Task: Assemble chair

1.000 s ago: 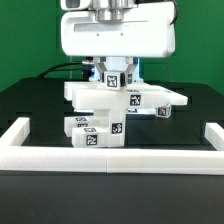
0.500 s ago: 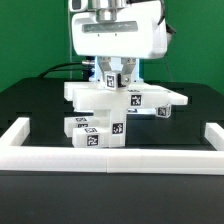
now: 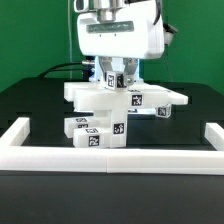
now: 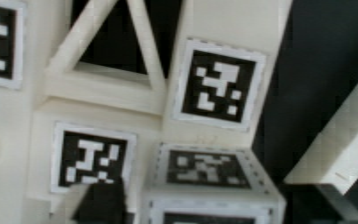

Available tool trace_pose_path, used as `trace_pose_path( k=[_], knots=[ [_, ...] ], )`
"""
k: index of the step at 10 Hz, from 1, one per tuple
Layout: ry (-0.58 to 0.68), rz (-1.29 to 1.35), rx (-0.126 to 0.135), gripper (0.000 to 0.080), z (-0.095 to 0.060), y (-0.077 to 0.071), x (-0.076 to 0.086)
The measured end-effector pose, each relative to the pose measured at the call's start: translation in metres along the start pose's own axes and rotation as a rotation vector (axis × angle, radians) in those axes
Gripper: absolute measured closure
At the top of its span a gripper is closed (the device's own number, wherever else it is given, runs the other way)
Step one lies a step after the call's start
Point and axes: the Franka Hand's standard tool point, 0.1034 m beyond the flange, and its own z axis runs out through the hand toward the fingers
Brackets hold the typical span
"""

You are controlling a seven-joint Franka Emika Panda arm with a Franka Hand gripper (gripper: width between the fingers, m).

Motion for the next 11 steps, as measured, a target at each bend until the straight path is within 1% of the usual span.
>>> trace_pose_path(
  k=[1,2,3,4,6,8,10,11],
  knots=[
    [0.001,-0.09,0.001,0.0265,-0.0005,-0.0009,0.0002],
    [0.001,-0.199,0.001,0.0173,-0.0004,-0.0015,-0.0005],
    [0.001,-0.278,0.001,0.0155,-0.0002,-0.0034,-0.003],
    [0.001,-0.334,0.001,0.0155,-0.0001,-0.0037,-0.0034],
    [0.007,-0.613,-0.004,0.0151,-0.0013,-0.0044,-0.0027],
    [0.011,-0.774,-0.008,0.0151,-0.0015,-0.0046,-0.0024],
    [0.02,-0.931,-0.018,0.0151,-0.0018,-0.0051,-0.0005],
    [0.033,-1.05,-0.025,0.0151,-0.0026,-0.0061,0.0017]
  ],
)
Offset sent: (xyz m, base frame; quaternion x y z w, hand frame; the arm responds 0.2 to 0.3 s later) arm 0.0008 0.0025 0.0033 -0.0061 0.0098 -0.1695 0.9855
